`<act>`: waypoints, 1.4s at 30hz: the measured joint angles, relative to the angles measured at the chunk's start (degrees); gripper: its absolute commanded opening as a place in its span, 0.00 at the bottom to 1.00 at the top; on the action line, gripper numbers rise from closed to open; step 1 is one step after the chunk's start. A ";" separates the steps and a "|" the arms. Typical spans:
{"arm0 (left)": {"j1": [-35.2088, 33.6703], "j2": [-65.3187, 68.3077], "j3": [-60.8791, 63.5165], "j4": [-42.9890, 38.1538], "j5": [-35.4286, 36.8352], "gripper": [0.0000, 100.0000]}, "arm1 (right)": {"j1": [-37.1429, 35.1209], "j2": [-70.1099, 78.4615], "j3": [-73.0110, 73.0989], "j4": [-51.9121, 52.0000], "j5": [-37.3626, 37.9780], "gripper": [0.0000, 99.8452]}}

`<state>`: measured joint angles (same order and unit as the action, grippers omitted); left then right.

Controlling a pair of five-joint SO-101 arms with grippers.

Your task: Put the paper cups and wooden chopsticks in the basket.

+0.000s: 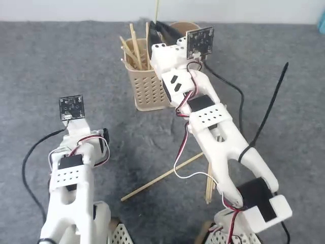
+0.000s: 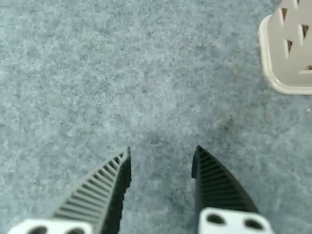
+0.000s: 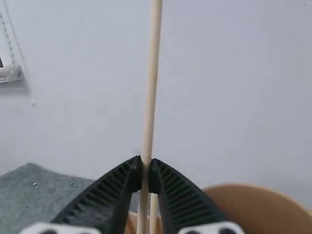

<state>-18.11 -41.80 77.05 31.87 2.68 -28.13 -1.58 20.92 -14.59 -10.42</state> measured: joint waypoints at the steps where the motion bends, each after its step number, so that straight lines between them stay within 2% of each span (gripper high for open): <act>1: 0.00 0.00 0.00 0.00 0.00 0.20 | 0.00 0.00 0.00 0.18 0.00 0.10; 3: 0.00 0.00 0.00 0.00 0.00 0.20 | -0.18 0.00 0.00 0.53 0.00 0.15; 7: 0.00 0.00 0.00 0.00 0.00 0.20 | -0.26 -0.09 -0.18 4.66 0.00 0.13; 13: 0.00 0.00 0.00 0.00 0.00 0.20 | -0.26 -3.96 -1.58 16.00 0.00 0.12; 19: 0.00 0.00 0.00 0.00 0.00 0.20 | 0.35 -16.62 -1.49 31.30 0.00 0.12; 29: 0.00 0.00 0.00 0.00 -0.09 0.20 | 14.24 -38.33 -1.49 61.80 0.00 0.12; 36: 0.00 0.00 0.00 0.00 -0.09 0.20 | 18.29 -38.15 -1.14 86.42 0.00 0.12; 39: 0.00 0.00 0.00 0.00 -0.09 0.20 | 17.93 -34.37 3.43 88.97 0.00 0.12; 42: 0.00 0.00 0.00 0.00 -0.09 0.20 | 19.16 -27.96 10.29 85.89 0.00 0.12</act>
<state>-18.11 -41.80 77.05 31.87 2.59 -8.97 -29.54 31.21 71.30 -10.42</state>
